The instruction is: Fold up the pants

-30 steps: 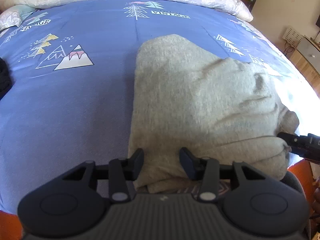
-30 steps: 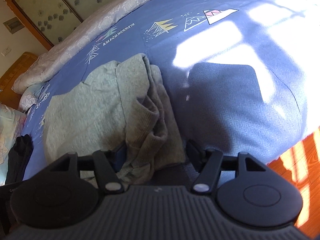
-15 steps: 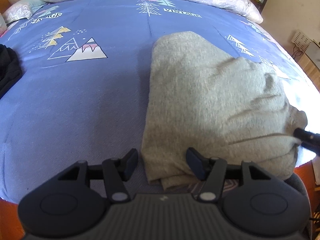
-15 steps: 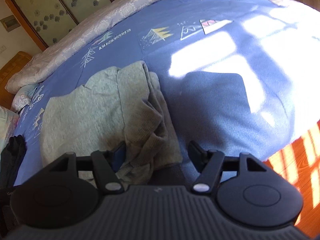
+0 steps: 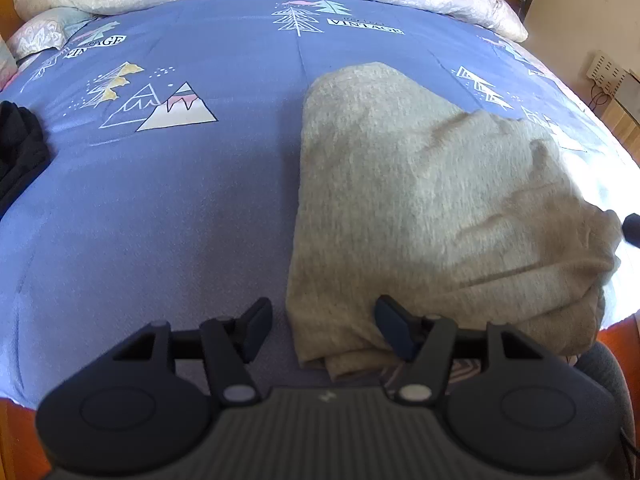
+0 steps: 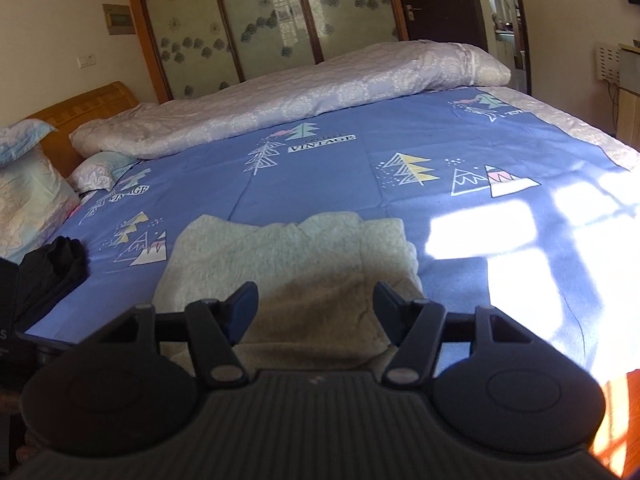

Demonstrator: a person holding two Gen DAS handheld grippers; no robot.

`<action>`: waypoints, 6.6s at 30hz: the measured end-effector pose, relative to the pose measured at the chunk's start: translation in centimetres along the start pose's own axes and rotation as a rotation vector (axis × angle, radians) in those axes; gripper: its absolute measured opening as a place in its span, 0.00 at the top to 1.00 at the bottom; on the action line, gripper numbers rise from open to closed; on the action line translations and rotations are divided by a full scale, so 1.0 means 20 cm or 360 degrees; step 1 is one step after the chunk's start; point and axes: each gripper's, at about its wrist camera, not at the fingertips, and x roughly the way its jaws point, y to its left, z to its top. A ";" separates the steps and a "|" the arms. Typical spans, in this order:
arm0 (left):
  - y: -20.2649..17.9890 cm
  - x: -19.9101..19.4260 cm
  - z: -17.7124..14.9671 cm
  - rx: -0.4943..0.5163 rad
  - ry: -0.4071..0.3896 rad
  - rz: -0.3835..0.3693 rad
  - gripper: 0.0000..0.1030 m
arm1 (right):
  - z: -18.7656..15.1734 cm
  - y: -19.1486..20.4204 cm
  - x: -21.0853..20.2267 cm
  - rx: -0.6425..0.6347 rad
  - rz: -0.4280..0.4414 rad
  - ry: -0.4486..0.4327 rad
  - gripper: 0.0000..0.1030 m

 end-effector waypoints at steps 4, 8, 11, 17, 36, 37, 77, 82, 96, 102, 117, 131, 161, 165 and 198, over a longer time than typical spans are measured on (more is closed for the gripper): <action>-0.01 -0.01 -0.01 0.0025 -0.0012 0.0016 0.42 | -0.01 0.06 0.02 -0.0054 0.0000 0.0030 0.57; -0.02 -0.01 -0.01 0.0042 -0.0019 0.0030 0.42 | 0.02 0.08 0.01 -0.0044 0.0029 -0.0015 0.61; -0.03 -0.01 -0.01 0.0058 -0.0029 0.0045 0.42 | 0.03 0.10 0.02 -0.0040 0.0066 -0.0024 0.61; -0.02 -0.03 -0.02 0.0068 -0.0036 0.0037 0.42 | -0.05 0.05 0.19 0.0058 0.0035 0.0249 0.61; 0.09 -0.21 0.37 -0.0165 -0.0259 -0.0388 0.43 | 0.21 -0.10 0.13 0.0171 0.0100 0.0025 0.63; 0.06 -0.19 0.42 -0.0144 -0.0262 -0.0414 0.45 | 0.24 -0.12 0.17 0.0189 0.0111 0.0014 0.63; 0.42 0.24 0.26 -0.0627 0.0143 -0.0817 0.13 | -0.13 -0.86 0.29 0.1186 0.0469 0.0409 0.27; 0.33 0.31 0.24 -0.0605 0.0226 -0.0985 0.11 | -0.14 -0.87 0.36 0.1283 0.0603 0.0478 0.29; 0.26 0.33 0.26 -0.0591 0.0225 -0.0928 0.72 | -0.03 -0.57 0.41 0.0889 0.0456 0.0518 0.70; 0.21 0.02 0.36 -0.0306 -0.0140 -0.0848 0.77 | 0.11 -0.36 0.28 0.0567 0.0471 0.0327 0.74; 0.46 0.18 0.21 -0.0580 -0.0070 -0.0582 0.63 | -0.01 -0.20 0.67 0.0416 0.0368 0.0387 0.66; 0.26 0.18 0.22 -0.0320 0.0021 -0.0381 0.37 | -0.05 -0.26 0.65 0.0626 0.0442 0.0444 0.43; 0.22 0.17 0.18 -0.0197 -0.0052 -0.0283 0.36 | -0.10 -0.10 0.64 0.0329 0.0362 0.0351 0.24; 0.21 0.17 0.18 -0.0182 -0.0059 -0.0275 0.36 | -0.11 -0.11 0.64 0.0336 0.0387 0.0332 0.23; 0.16 0.17 0.18 -0.0064 -0.0060 -0.0137 0.21 | -0.13 0.00 0.63 0.0166 0.0262 0.0279 0.21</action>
